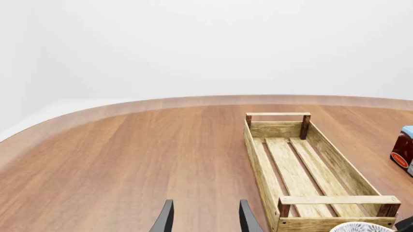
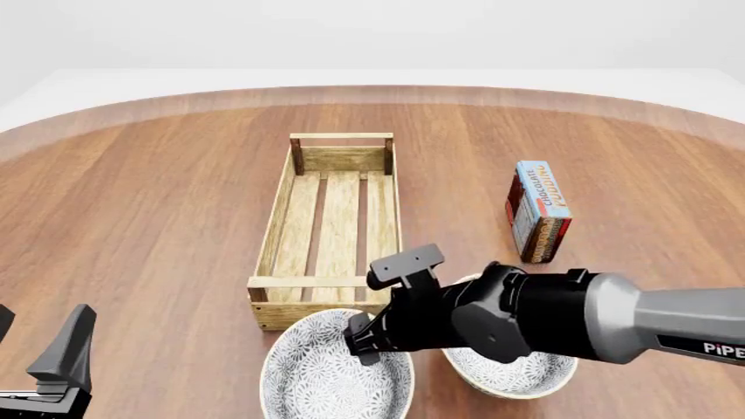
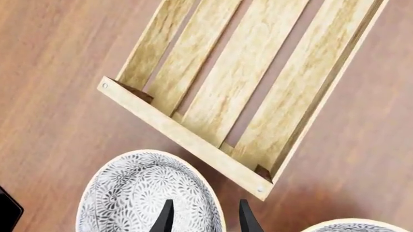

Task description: Stack the left bowl on the right bowl and place them in the tray.

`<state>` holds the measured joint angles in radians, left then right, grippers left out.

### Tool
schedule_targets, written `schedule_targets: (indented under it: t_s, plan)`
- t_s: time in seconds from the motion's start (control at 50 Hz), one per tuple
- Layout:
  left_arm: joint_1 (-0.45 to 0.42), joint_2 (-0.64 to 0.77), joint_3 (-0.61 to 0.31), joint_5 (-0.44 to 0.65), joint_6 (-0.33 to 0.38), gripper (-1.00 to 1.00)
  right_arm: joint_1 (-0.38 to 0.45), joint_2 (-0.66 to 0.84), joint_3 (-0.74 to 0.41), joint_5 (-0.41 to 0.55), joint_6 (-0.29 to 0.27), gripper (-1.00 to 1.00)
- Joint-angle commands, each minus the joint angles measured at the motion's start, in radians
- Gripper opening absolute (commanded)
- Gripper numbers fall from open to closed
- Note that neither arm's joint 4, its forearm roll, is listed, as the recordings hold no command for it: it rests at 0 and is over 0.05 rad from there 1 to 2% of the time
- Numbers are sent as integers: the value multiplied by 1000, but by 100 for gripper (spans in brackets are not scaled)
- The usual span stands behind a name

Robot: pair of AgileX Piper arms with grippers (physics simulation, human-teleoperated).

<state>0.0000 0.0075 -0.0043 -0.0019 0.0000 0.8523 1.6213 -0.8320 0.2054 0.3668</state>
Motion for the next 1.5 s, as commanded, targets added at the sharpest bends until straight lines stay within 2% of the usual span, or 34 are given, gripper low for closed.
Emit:
schedule_targets:
  t_s: [0.02, 0.58, 0.6, 0.96, 1.22, 1.5]
  plan:
    - [0, 0, 0, 0, 0, 100, 6, 15, 4, -11, 10, 100]
    - [0, 0, 0, 0, 0, 100, 19, 45, 21, -39, 27, 100]
    - [0, 0, 0, 0, 0, 100, 20, 44, 21, -38, 25, -100]
    - [0, 0, 0, 0, 0, 100, 29, 1, -17, 22, -14, -100]
    - [0, 0, 0, 0, 0, 100, -24, -149, -74, 156, -121, -100]
    - [0, 0, 0, 0, 0, 100, -94, -359, -66, 248, -181, -100]
